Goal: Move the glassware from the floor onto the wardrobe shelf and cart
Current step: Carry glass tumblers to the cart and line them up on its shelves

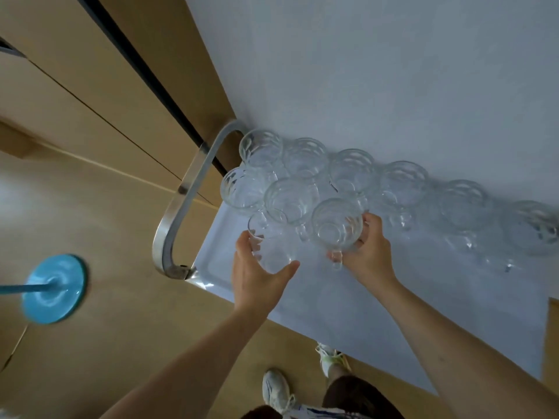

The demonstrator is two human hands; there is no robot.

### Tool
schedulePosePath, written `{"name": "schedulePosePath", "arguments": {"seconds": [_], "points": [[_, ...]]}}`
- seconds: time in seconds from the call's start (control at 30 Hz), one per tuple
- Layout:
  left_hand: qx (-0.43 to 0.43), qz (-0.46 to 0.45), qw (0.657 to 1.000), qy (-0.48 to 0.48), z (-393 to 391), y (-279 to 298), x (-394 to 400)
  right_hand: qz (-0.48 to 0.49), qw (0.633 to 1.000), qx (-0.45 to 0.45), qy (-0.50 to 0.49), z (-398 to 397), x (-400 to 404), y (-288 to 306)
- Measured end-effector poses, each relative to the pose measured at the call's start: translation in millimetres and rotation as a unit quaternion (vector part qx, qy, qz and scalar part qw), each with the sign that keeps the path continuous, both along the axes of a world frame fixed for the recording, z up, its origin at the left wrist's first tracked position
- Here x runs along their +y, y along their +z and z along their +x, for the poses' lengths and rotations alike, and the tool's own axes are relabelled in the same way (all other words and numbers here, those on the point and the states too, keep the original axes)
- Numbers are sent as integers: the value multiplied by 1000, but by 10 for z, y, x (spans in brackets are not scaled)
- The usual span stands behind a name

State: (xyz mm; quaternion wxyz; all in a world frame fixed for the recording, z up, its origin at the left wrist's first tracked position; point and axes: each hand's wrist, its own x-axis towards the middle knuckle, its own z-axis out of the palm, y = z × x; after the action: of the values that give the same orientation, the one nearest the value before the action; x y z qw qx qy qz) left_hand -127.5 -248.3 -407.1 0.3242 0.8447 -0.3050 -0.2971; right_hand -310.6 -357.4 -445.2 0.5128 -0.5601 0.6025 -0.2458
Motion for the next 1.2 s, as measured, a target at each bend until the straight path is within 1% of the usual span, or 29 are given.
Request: {"name": "schedulePosePath", "arguments": {"seconds": [0.07, 0.17, 0.27, 0.4, 0.43, 0.5, 0.57, 0.6, 0.67, 0.77, 0.87, 0.93, 1.0, 1.13, 1.2], "points": [[-1, -3, 1000, -8, 39, -39, 17, -6, 1000, 7, -5, 18, -20, -10], [9, -18, 1000, -11, 114, -116, 43, -40, 999, 11, -31, 9, -43, -63], [26, -35, 999, -22, 199, -198, 91, -63, 997, 23, -35, 3, -18, -64], [52, -60, 994, -69, 350, -276, 183, 5, 999, 16, -43, -88, 52, -133], [55, -67, 993, -83, 393, -296, 208, 25, 998, 14, -63, -136, 91, -161], [56, -82, 990, -101, 490, -340, 259, 50, 989, 18, -138, -206, 237, -178], [63, -96, 988, -105, 581, -390, 309, 40, 978, 65, -195, -201, 485, -146], [70, -101, 987, -104, 617, -409, 342, 30, 974, 93, -205, -168, 643, -124], [87, -102, 985, -104, 660, -424, 440, 10, 974, 134, -184, -78, 985, -99], [97, -101, 983, -120, 668, -392, 643, -10, 974, 190, -121, 51, 1470, -84], [99, -98, 980, -144, 642, -367, 859, -61, 963, 261, -43, 127, 1830, -143], [99, -96, 980, -145, 607, -358, 1023, -68, 953, 296, -2, 147, 2031, -166], [91, -95, 981, -144, 551, -347, 1212, -74, 950, 303, 10, 142, 2214, -182], [69, -94, 981, -157, 354, -366, 1637, -101, 955, 278, -4, 19, 2573, -256], [52, -90, 981, -166, 216, -384, 1870, -103, 952, 287, 9, -109, 2769, -341]]}}
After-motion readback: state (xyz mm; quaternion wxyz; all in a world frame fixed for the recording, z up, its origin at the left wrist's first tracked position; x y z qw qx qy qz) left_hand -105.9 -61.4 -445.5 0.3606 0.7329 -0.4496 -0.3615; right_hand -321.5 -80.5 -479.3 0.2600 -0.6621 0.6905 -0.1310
